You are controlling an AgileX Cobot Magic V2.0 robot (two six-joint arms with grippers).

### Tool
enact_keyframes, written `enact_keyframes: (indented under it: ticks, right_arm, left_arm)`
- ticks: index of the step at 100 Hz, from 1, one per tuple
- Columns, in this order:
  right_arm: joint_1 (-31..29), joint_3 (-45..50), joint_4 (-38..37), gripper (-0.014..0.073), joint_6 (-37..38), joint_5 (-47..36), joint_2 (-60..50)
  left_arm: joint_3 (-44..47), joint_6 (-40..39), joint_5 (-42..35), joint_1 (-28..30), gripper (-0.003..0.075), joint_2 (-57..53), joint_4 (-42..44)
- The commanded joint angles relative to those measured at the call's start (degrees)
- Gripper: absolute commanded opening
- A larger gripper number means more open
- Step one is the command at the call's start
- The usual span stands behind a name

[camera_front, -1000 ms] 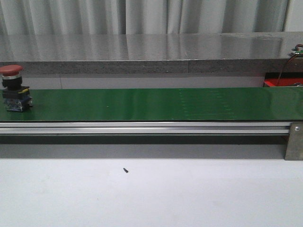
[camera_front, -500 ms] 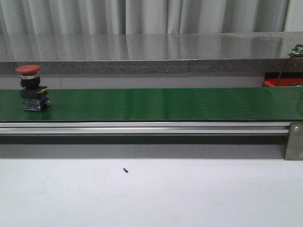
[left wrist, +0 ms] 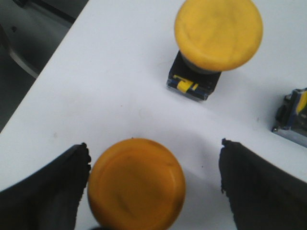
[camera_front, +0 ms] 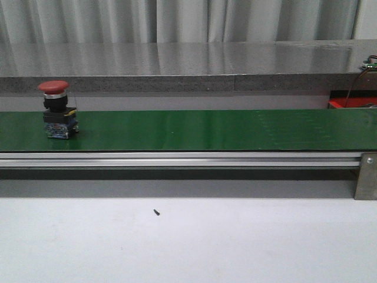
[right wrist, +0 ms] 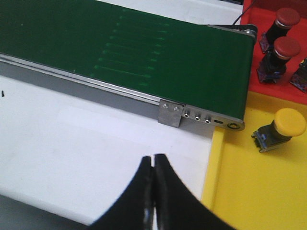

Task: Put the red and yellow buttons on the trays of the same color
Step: 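Lower the left gripper onto a yellow button and grasp it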

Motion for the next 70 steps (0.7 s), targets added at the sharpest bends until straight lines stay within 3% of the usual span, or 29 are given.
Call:
enact_keyframes:
  ticks: [1, 31, 54, 70]
  right_arm:
    - [-0.04, -1.42, 0.5, -0.0068, -0.46, -3.24, -0.02]
    - [-0.04, -1.42, 0.5, -0.0068, -0.46, -3.24, -0.02]
    - [-0.04, -1.42, 0.5, -0.0068, -0.46, -3.24, -0.02]
    - [-0.04, -1.42, 0.5, -0.0068, -0.46, -3.24, -0.02]
  left_arm:
    - [-1.78, -0.5, -2.11, -0.23, 0.0475, -3.33, -1.06]
    - [-1.87, -0.7, 0.3, -0.23, 0.0166, -4.81, -1.43]
    - [-1.87, -0.7, 2.24, -0.23, 0.015, -12.25, -2.55]
    - [-1.87, -0.7, 7.96, -0.45, 0.0151, -19.05, -2.55]
